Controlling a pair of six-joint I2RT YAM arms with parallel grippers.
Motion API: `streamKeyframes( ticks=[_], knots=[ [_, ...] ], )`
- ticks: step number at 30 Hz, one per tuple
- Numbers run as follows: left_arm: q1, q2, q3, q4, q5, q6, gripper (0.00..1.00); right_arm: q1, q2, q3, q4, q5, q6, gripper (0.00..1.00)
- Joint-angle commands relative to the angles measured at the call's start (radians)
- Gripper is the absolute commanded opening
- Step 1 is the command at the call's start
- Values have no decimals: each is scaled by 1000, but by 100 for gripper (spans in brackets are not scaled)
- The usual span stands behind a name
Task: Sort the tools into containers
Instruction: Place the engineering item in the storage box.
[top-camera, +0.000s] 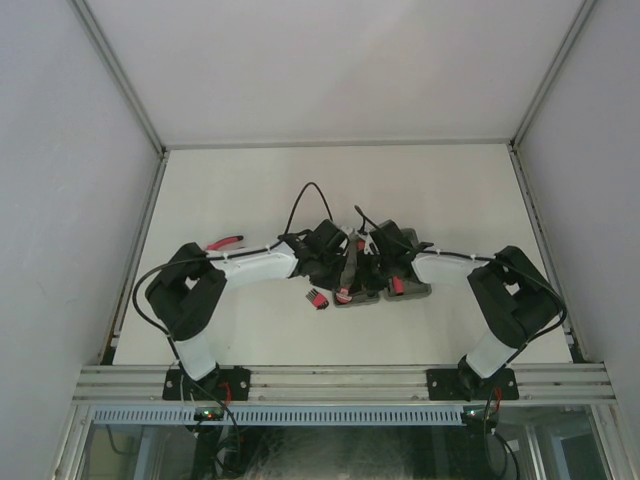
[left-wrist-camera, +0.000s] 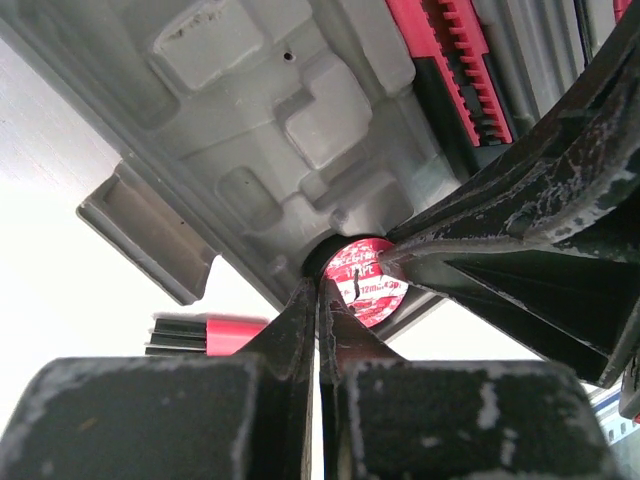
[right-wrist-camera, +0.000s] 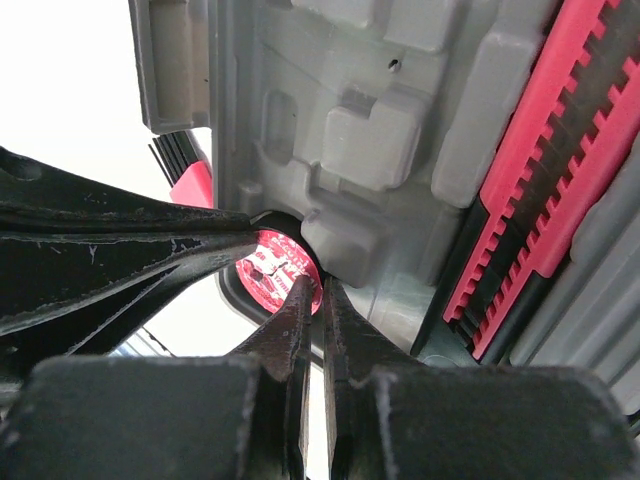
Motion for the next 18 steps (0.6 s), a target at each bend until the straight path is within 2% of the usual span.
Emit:
streamKeyframes(
  ticks=[1,8,18],
  knots=[
    [-2,66,-3,-138,-127,36,0,-15,-50,-24,76,3,37,0],
    [-5,106,3,-150,-137,21,0,-15,-18,-38,105,-20,53,0],
    [-10,147,-23,-112,-119,5,0,0,41,-62,45,88,47,0]
  ],
)
